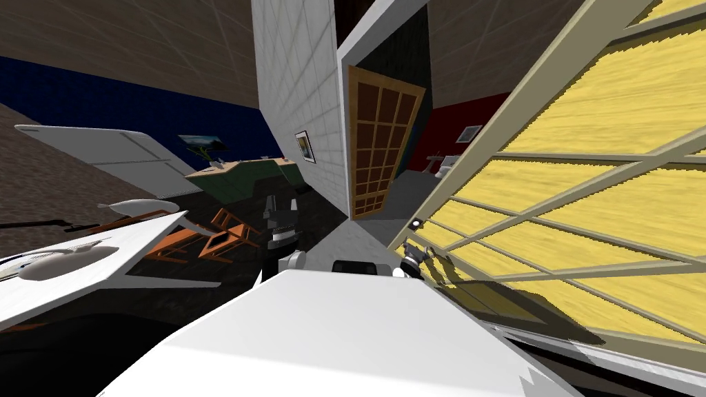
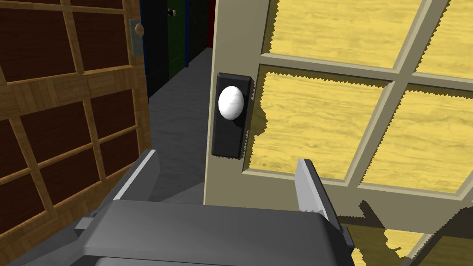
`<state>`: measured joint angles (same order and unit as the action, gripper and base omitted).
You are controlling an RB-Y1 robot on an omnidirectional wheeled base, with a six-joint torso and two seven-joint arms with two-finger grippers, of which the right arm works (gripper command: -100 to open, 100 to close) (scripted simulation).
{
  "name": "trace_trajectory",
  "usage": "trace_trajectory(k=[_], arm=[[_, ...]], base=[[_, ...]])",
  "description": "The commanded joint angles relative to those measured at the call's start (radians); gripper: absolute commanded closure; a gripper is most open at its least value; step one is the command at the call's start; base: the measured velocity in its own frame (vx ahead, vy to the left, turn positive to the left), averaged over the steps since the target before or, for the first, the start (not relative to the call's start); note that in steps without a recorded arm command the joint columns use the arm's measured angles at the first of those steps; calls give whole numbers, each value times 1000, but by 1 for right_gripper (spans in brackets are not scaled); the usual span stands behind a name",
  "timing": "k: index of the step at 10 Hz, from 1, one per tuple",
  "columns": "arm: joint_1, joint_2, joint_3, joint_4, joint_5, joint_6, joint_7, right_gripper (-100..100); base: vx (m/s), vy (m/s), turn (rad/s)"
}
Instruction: Push the door open
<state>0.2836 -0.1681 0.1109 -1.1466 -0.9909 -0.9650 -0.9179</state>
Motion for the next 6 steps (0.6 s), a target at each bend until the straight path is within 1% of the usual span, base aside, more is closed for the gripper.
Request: trace_trajectory(k=[1,3,5,6], arm=[[-6,1,5,33,-21,-17,-25,-100],[-15,-2,12,86,-60,-39,-66,-100],[-22,-5,18,129,-92,-58,-99,-100],[-24,-4,18,127,-80,-56,-93,-100]], base=[[107,-96,138],[110,-77,160],[102,-108,161],[51,-51,30]])
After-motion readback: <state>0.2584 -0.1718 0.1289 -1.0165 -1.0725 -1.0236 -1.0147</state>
